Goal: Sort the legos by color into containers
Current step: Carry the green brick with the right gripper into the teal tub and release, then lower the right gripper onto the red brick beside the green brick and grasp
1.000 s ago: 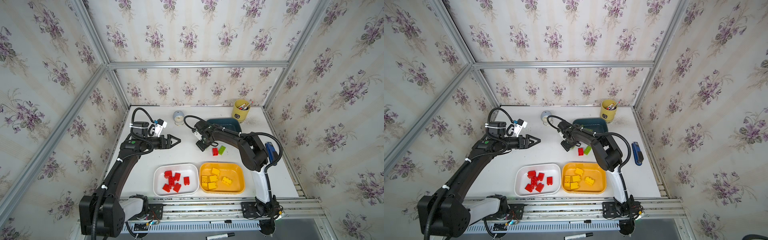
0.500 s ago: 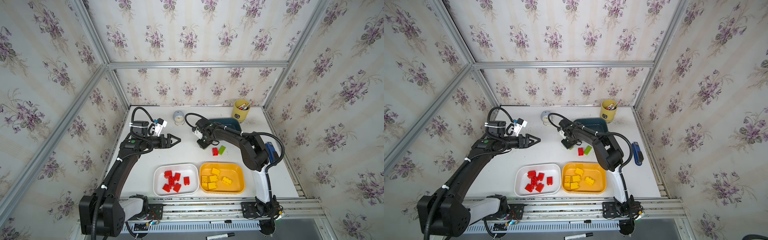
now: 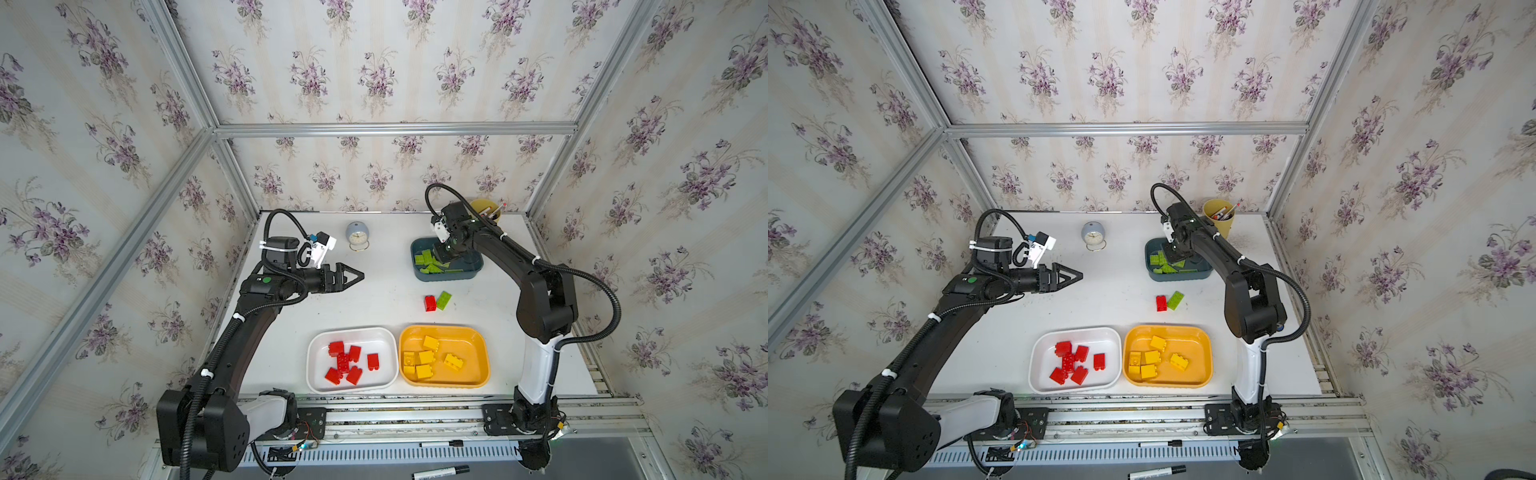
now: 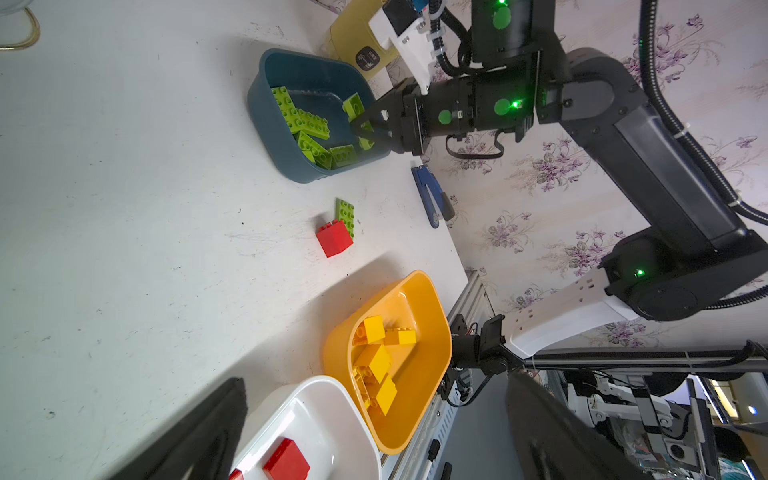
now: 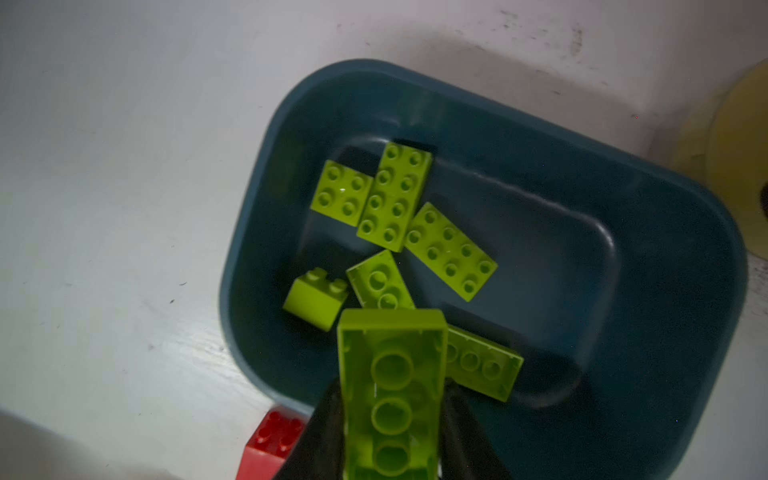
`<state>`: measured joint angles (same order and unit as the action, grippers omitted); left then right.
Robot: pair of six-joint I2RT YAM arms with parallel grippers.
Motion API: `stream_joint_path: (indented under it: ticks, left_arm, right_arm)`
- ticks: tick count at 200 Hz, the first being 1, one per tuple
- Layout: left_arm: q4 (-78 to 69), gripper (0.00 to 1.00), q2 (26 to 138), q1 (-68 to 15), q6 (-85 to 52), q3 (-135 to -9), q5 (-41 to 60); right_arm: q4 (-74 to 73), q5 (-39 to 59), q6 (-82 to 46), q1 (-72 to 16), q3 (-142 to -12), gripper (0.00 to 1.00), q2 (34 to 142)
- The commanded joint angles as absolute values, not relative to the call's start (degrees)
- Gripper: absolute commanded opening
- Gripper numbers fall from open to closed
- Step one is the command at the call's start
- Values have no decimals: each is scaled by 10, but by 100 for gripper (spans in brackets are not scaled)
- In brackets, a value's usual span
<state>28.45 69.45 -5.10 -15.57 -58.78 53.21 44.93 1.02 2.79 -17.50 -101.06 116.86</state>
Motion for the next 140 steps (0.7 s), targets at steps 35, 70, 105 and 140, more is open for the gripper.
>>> stream_joint_path:
  ticks: [35, 70, 105, 140]
  left_arm:
    - [270, 99, 687, -51, -161, -589, 540]
    - [270, 99, 688, -51, -160, -591, 542]
    - [271, 99, 699, -51, -159, -599, 542]
    - [271, 99, 699, -51, -156, -595, 540]
  right_arm:
    - [483, -59, 53, -137, -1128, 30, 1286]
    - [505, -52, 54, -131, -1153, 53, 1292]
    - [496, 55, -10, -137, -1070, 62, 1204]
    - [452, 73, -105, -189, -899, 65, 1072]
